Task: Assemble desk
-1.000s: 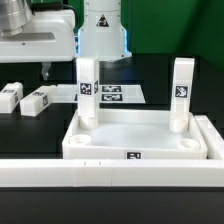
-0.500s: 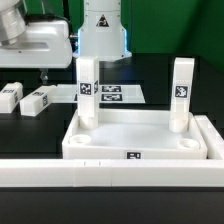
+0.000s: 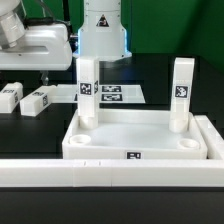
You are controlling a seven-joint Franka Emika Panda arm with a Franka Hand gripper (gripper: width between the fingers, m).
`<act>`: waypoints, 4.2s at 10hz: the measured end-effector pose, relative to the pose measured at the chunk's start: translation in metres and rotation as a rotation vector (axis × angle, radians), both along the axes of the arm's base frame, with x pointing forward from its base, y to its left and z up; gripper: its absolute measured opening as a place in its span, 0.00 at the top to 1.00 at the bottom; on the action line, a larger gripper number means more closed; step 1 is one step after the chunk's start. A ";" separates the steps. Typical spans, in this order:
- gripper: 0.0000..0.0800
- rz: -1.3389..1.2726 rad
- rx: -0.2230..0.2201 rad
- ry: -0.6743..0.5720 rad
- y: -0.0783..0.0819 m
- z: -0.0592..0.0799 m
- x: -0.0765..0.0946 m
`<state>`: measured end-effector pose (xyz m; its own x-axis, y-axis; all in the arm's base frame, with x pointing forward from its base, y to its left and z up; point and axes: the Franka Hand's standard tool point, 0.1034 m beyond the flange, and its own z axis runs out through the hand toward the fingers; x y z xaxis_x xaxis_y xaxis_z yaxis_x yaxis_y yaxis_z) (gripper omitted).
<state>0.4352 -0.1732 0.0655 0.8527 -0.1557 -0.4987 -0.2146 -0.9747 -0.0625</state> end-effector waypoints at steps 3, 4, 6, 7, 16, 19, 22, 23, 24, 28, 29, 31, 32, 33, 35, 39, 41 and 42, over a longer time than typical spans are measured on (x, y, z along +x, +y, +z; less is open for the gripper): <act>0.19 -0.019 0.016 0.044 -0.002 -0.002 0.005; 0.19 -0.020 0.022 0.062 -0.001 -0.002 0.002; 0.19 -0.027 0.065 0.207 0.003 -0.005 -0.004; 0.19 -0.040 0.082 0.295 0.005 -0.006 -0.006; 0.19 -0.142 0.086 0.562 -0.003 -0.022 -0.030; 0.19 -0.110 0.116 0.611 0.007 -0.021 -0.028; 0.19 -0.078 0.124 0.570 0.010 -0.021 -0.023; 0.19 -0.079 0.125 0.570 0.009 -0.021 -0.023; 0.19 -0.079 0.124 0.571 0.009 -0.021 -0.024; 0.19 -0.070 0.117 0.562 0.016 -0.023 -0.017; 0.19 -0.066 0.113 0.555 0.016 -0.029 -0.017; 0.19 -0.060 0.109 0.545 0.019 -0.036 -0.018; 0.19 -0.056 0.109 0.542 0.021 -0.039 -0.017; 0.19 -0.054 0.108 0.540 0.021 -0.041 -0.017; 0.19 -0.051 0.102 0.533 0.021 -0.047 -0.017; 0.22 -0.053 0.098 0.527 0.018 -0.052 -0.018; 0.47 -0.054 0.099 0.527 0.017 -0.052 -0.018; 0.64 -0.054 0.099 0.527 0.017 -0.052 -0.018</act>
Offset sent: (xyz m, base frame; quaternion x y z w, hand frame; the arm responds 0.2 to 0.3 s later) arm 0.0000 0.0000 0.0000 0.0000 0.0000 0.0000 1.0000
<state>0.4168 -0.1563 0.0131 0.4749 -0.1235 -0.8713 -0.2917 -0.9562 -0.0234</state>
